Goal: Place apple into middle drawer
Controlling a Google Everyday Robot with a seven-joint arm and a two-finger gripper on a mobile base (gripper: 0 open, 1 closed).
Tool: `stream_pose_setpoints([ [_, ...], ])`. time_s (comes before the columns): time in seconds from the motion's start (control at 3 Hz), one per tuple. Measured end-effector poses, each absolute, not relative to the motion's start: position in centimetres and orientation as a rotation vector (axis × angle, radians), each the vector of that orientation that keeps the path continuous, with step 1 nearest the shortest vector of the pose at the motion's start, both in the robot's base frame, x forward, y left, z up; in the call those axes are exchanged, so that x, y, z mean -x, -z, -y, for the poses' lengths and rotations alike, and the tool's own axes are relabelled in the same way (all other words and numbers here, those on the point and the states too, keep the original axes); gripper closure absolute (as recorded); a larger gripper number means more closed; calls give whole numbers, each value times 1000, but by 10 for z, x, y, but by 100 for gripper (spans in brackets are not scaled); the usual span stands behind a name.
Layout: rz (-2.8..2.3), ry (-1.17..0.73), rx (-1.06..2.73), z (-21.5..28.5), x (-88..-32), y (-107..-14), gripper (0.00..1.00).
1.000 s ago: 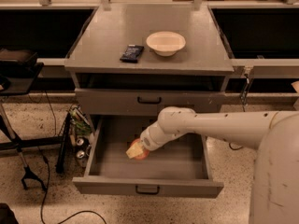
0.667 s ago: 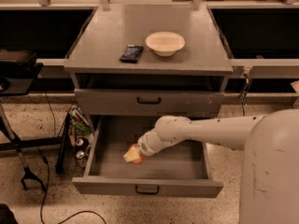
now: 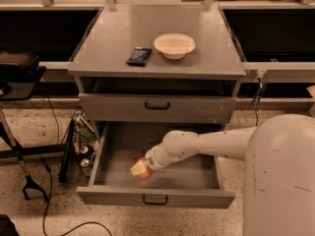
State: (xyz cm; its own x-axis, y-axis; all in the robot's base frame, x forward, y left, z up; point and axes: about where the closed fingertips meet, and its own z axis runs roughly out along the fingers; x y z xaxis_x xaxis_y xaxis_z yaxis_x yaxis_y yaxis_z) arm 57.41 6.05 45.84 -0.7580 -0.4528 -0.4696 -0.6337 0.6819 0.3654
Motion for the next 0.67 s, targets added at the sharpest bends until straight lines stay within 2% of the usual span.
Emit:
stream_pose_setpoints([
  [0.67,-2557,-744,845,-55,-572,-454,15],
])
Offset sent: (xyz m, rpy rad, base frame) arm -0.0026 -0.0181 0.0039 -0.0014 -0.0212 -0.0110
